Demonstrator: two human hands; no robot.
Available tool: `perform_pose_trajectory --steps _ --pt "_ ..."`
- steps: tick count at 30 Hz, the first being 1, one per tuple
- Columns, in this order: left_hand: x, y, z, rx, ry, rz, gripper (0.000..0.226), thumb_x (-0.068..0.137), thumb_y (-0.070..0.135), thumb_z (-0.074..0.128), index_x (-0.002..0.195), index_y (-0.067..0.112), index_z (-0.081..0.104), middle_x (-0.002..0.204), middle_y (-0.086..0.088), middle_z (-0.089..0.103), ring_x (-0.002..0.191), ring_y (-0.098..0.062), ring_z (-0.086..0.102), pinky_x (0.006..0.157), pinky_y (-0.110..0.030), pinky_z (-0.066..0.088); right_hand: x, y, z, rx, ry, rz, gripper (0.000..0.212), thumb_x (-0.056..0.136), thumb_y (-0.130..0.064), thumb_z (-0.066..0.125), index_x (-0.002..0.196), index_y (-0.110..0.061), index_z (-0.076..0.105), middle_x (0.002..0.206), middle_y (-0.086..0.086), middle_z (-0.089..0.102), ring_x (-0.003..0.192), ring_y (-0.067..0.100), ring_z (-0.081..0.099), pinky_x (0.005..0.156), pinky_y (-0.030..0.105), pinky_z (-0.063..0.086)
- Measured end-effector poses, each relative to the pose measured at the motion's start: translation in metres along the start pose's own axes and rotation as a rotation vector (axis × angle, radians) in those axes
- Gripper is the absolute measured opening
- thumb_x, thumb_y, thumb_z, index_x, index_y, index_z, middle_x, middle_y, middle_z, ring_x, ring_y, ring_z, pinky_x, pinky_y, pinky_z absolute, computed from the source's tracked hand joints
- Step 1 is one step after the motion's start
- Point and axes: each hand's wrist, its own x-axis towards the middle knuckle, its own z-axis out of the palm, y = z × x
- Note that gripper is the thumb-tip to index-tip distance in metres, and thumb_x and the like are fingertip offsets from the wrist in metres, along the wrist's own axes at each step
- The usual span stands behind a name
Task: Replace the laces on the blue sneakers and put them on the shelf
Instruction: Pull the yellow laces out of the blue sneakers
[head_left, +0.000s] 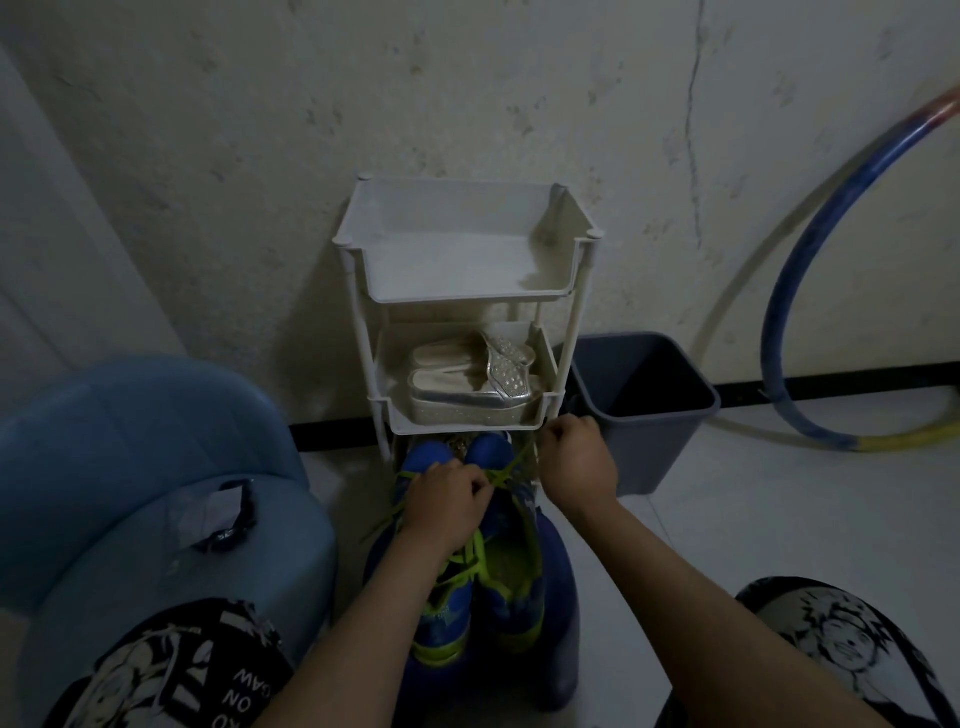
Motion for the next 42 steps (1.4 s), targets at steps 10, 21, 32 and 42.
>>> perform_pose_trajectory --steps 10,21,32,42 --pt "-0.001 0.002 0.001 0.046 0.027 0.047 0.022 0.095 0.035 0.05 0.112 0.026 0.062 0.106 -0.002 0.058 0.106 -0.024 0.053 0.083 -0.035 0.038 -0.012 -0.001 0.021 -0.24 -0.403 -0.402 0.038 0.089 -0.03 0.054 0.127 -0.032 0.061 0.127 -0.001 0.058 0.111 0.022 0.061 0.09 0.036 0.051" --pt "-0.001 0.0 0.003 -0.024 0.032 0.034 0.016 0.093 0.038 0.054 0.102 0.029 0.063 0.098 0.005 0.059 0.098 -0.018 0.055 0.078 -0.032 0.041 -0.003 0.0 0.01 -0.114 0.026 -0.134 0.023 0.098 -0.03 0.048 0.101 -0.018 0.067 0.11 0.002 0.054 0.084 0.025 0.062 0.068 0.037 0.052" --pt "-0.002 0.003 0.003 0.048 0.042 0.045 0.02 0.095 0.034 0.049 0.108 0.024 0.061 0.105 -0.001 0.055 0.104 -0.024 0.053 0.082 -0.036 0.039 -0.015 -0.001 0.02 -0.315 -0.369 -0.482 0.047 0.088 -0.028 0.055 0.135 -0.029 0.054 0.134 -0.001 0.055 0.112 0.025 0.061 0.088 0.036 0.052" --pt "-0.001 -0.001 0.003 -0.021 0.034 0.04 0.017 0.094 0.036 0.052 0.104 0.028 0.063 0.099 0.003 0.057 0.098 -0.02 0.056 0.078 -0.034 0.04 -0.006 -0.002 0.017 -0.158 -0.074 -0.206 0.018 0.095 -0.029 0.049 0.097 -0.022 0.066 0.105 -0.001 0.062 0.088 0.021 0.063 0.068 0.03 0.046"
